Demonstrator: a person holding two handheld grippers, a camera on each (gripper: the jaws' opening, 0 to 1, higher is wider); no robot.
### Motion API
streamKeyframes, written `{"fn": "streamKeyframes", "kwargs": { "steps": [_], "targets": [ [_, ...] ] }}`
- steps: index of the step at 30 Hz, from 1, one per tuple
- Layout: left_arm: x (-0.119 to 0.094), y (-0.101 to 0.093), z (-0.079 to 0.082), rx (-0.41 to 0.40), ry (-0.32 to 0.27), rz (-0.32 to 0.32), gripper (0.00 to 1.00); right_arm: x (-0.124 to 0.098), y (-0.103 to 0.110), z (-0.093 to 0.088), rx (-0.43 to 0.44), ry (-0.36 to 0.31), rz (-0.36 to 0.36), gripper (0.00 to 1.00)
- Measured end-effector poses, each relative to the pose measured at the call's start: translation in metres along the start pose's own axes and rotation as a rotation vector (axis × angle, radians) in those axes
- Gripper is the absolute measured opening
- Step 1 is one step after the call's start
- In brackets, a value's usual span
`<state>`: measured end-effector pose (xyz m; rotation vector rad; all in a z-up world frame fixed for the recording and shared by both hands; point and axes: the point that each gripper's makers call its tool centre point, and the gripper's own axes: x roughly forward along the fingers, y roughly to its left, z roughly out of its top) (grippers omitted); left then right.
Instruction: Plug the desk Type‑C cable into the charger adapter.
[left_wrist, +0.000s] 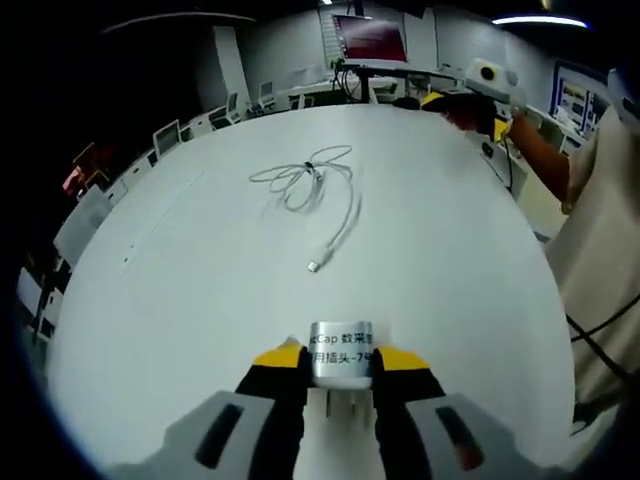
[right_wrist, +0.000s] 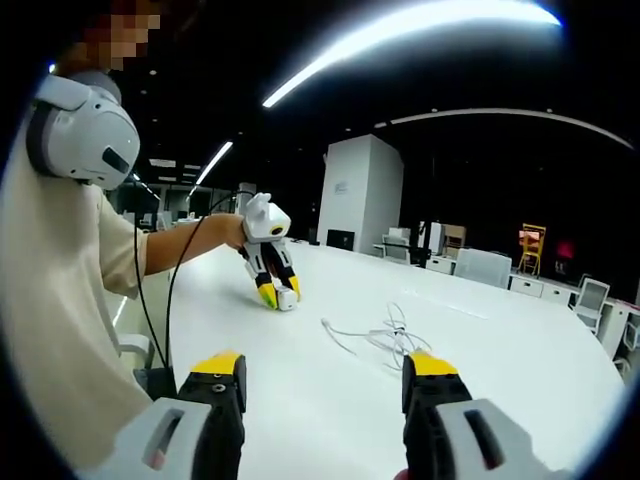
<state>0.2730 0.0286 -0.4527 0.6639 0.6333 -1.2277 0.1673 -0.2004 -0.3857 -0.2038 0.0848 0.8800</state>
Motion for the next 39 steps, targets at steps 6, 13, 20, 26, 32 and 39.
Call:
{"fn": "streamKeyframes", "kwargs": {
  "steps": [6, 13, 20, 26, 32, 39],
  "targets": [
    [-0.002, -0.008, 0.005, 0.017, -0.012, -0.008, 0.26, -0.001, 0.000, 0.001, -0.001, -0.004, -0.001, 0.64],
    [-0.011, -0.019, 0.010, 0.030, -0.027, -0.019, 0.26, -0.001, 0.003, 0.002, -0.005, -0.004, 0.003, 0.64],
    [-0.013, -0.037, 0.014, 0.045, -0.040, -0.029, 0.26, -0.002, 0.000, 0.000, -0.002, 0.000, -0.002, 0.64],
    [-0.014, -0.047, 0.014, 0.037, -0.043, -0.029, 0.26, -0.002, 0.003, 0.002, -0.006, -0.003, 0.004, 0.64],
    [-0.015, -0.056, 0.013, 0.029, -0.050, -0.036, 0.26, -0.003, 0.002, 0.002, -0.004, -0.002, 0.002, 0.64],
    [-0.012, -0.065, 0.012, 0.025, -0.045, -0.039, 0.26, -0.005, -0.001, 0.002, -0.003, -0.008, 0.005, 0.61]
  ]
}}
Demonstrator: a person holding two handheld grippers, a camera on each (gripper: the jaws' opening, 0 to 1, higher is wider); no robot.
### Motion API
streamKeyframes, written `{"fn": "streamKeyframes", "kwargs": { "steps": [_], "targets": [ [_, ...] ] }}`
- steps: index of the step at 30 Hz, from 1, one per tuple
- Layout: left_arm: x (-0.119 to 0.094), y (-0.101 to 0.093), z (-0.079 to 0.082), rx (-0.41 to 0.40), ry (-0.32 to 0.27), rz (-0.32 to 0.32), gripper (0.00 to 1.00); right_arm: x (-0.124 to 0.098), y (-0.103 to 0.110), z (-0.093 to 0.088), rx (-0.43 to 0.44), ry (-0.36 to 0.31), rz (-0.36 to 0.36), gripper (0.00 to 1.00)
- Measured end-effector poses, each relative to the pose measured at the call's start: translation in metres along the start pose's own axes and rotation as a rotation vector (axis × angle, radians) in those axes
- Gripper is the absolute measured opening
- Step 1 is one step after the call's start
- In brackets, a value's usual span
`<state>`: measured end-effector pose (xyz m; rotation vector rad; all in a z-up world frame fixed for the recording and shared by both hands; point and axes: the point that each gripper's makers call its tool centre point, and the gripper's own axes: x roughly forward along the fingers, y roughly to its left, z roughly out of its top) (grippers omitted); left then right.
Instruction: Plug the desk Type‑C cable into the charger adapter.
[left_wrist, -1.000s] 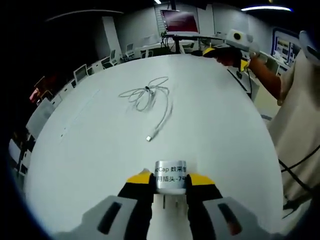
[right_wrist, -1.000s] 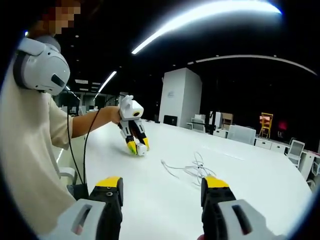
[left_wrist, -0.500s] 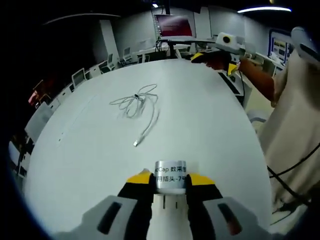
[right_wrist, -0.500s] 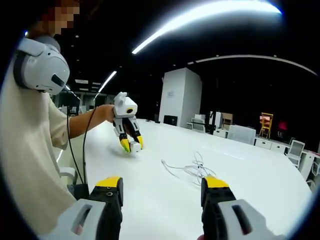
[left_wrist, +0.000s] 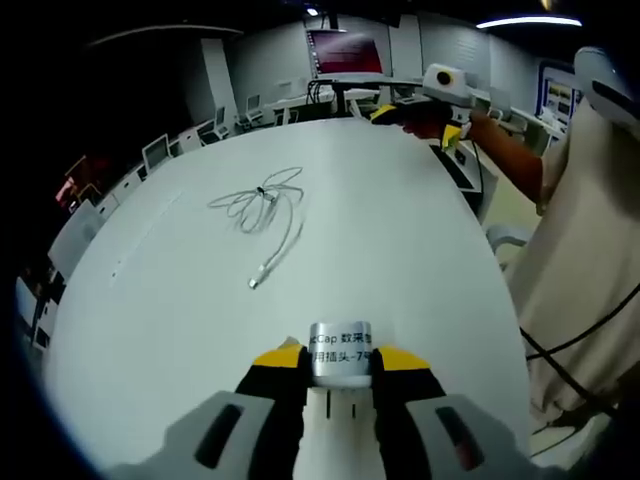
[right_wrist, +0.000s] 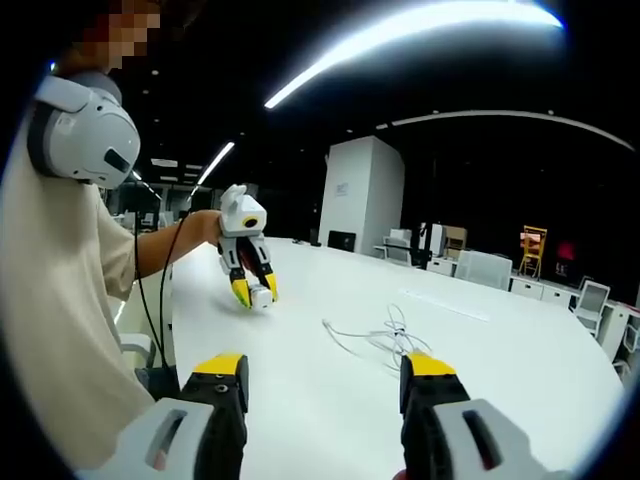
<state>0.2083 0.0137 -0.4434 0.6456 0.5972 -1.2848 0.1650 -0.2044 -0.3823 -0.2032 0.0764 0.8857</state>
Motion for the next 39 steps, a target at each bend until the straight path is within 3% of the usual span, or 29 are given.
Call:
{"fn": "streamKeyframes", "kwargs": {
  "steps": [18, 39],
  "targets": [
    [0.004, 0.007, -0.015, -0.012, 0.022, -0.011, 0.26, 0.003, 0.001, 0.001, -0.008, 0.004, 0.005, 0.60],
    [0.003, 0.009, -0.017, 0.002, 0.030, -0.015, 0.26, 0.006, 0.002, 0.009, -0.016, 0.017, 0.006, 0.60]
  ]
}}
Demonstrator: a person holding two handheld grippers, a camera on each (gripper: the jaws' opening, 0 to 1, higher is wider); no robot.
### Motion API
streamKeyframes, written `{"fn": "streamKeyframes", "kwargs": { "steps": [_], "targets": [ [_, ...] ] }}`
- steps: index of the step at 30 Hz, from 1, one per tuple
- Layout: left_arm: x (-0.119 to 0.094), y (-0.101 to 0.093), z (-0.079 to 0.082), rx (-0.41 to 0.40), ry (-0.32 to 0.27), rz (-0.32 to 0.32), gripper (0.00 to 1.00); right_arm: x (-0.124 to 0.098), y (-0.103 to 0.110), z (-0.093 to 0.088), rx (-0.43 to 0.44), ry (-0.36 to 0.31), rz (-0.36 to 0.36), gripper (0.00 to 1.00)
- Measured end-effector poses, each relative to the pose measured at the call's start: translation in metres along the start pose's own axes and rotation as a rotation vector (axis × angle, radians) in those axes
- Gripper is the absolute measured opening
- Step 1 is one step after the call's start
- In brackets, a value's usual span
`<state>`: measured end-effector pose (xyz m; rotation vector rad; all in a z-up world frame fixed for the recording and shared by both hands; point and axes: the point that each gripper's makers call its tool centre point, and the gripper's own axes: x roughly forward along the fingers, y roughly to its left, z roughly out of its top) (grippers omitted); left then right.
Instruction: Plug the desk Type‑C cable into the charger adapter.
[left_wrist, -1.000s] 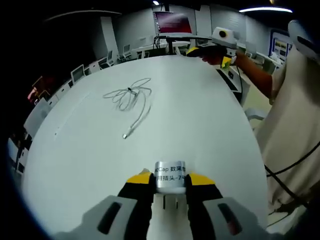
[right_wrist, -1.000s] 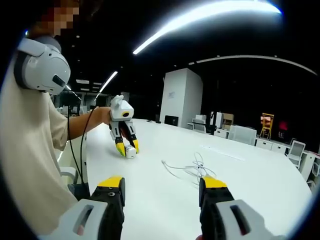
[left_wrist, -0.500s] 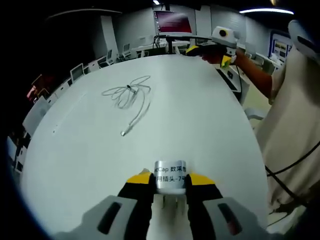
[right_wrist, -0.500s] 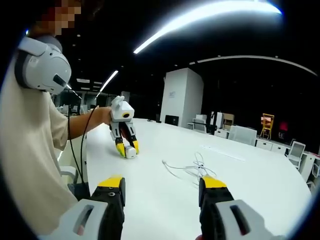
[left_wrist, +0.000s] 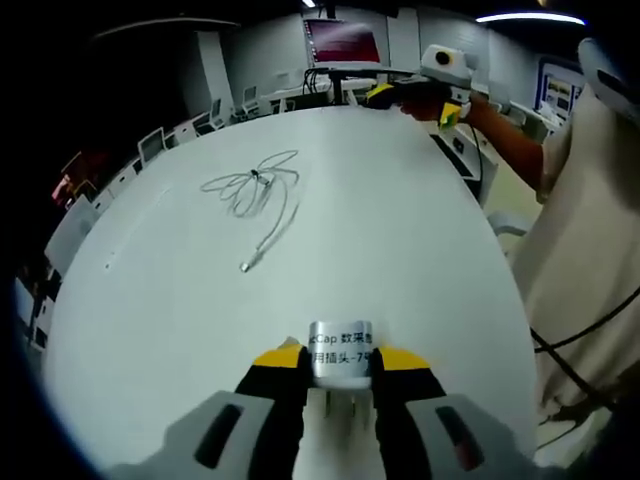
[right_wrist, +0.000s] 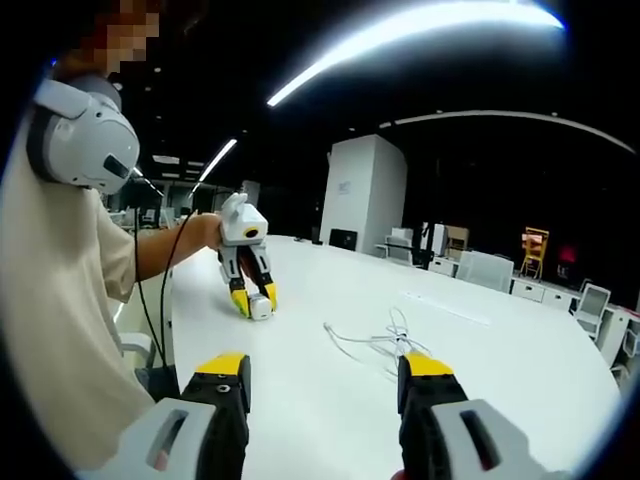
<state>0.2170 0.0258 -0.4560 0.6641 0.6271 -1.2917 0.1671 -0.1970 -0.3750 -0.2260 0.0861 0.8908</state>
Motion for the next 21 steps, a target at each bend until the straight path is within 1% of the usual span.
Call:
{"fn": "streamKeyframes", "kwargs": {
  "steps": [6, 10, 11, 12, 14, 17, 18, 21],
  "targets": [
    [0.000, -0.001, 0.000, -0.003, -0.011, 0.001, 0.26, 0.001, 0.001, 0.000, -0.001, 0.004, -0.001, 0.60],
    [0.001, -0.002, 0.000, 0.030, -0.014, 0.000, 0.27, 0.001, 0.002, 0.000, -0.001, 0.005, 0.001, 0.60],
    [0.001, -0.002, 0.002, 0.037, -0.023, 0.007, 0.29, 0.001, 0.003, 0.000, -0.002, 0.005, 0.002, 0.60],
    [0.000, -0.001, 0.002, 0.035, -0.028, 0.013, 0.33, 0.001, 0.004, 0.000, -0.002, 0.005, 0.003, 0.60],
    [-0.004, 0.000, 0.005, 0.029, -0.041, 0.020, 0.36, 0.000, 0.005, 0.000, -0.003, 0.006, 0.004, 0.60],
    [-0.010, 0.004, 0.005, 0.018, -0.049, 0.033, 0.35, 0.000, 0.005, 0.001, -0.004, 0.005, 0.007, 0.60],
    [-0.013, 0.006, 0.004, 0.017, -0.042, 0.045, 0.35, 0.000, 0.005, 0.001, -0.006, 0.004, 0.008, 0.60],
    [-0.019, 0.007, -0.001, 0.009, -0.027, 0.049, 0.35, -0.001, 0.005, 0.003, -0.008, -0.001, 0.008, 0.60]
  ]
}}
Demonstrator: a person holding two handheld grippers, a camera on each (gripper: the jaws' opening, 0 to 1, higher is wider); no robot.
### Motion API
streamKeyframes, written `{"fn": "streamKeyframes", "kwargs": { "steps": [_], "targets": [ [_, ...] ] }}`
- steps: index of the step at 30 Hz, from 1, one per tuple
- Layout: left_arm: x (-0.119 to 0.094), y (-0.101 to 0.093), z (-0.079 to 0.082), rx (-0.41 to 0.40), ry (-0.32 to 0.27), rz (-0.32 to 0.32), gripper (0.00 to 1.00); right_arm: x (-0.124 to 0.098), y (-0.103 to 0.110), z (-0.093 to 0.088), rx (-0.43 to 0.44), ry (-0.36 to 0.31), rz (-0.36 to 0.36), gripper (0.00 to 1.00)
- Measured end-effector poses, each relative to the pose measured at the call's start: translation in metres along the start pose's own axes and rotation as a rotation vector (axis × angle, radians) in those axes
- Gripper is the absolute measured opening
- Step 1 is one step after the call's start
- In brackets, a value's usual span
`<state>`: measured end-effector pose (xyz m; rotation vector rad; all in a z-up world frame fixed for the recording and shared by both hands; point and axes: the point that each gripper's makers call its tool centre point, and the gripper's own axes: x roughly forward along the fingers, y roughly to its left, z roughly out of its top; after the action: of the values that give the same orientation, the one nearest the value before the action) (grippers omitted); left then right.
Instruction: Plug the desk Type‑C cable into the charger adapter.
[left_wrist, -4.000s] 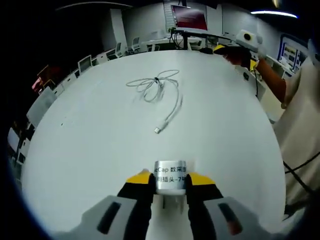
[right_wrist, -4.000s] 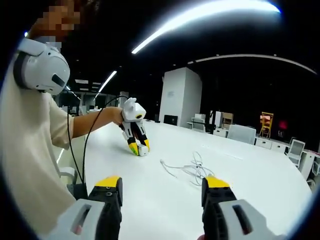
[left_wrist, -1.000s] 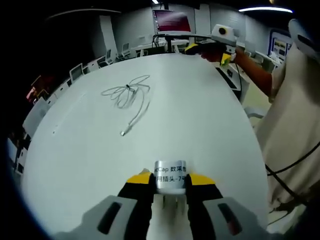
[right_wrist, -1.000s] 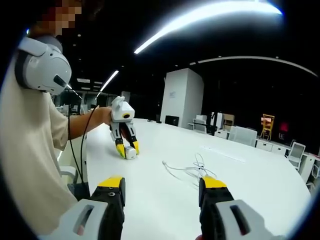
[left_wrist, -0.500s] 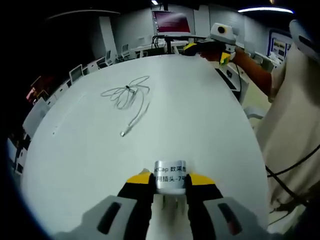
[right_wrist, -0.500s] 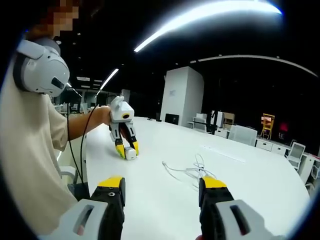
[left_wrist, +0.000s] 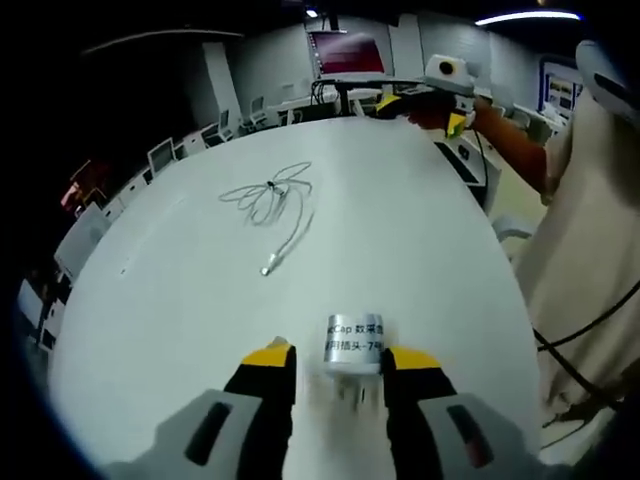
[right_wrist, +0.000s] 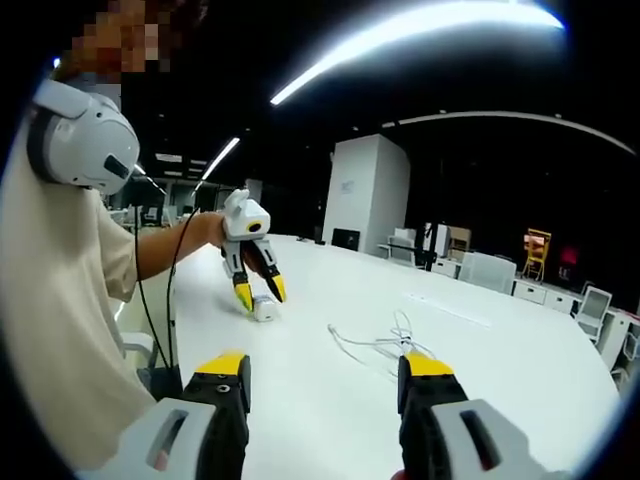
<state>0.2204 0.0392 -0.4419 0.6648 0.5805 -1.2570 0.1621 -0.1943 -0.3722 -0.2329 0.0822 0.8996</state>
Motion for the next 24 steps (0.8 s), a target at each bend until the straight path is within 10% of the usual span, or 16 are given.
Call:
{"fn": "streamKeyframes", "kwargs": {
  "steps": [24],
  "targets": [
    [-0.001, -0.006, -0.019, 0.024, 0.150, -0.055, 0.27, -0.001, 0.001, 0.006, -0.011, -0.004, -0.006, 0.60]
  ]
}}
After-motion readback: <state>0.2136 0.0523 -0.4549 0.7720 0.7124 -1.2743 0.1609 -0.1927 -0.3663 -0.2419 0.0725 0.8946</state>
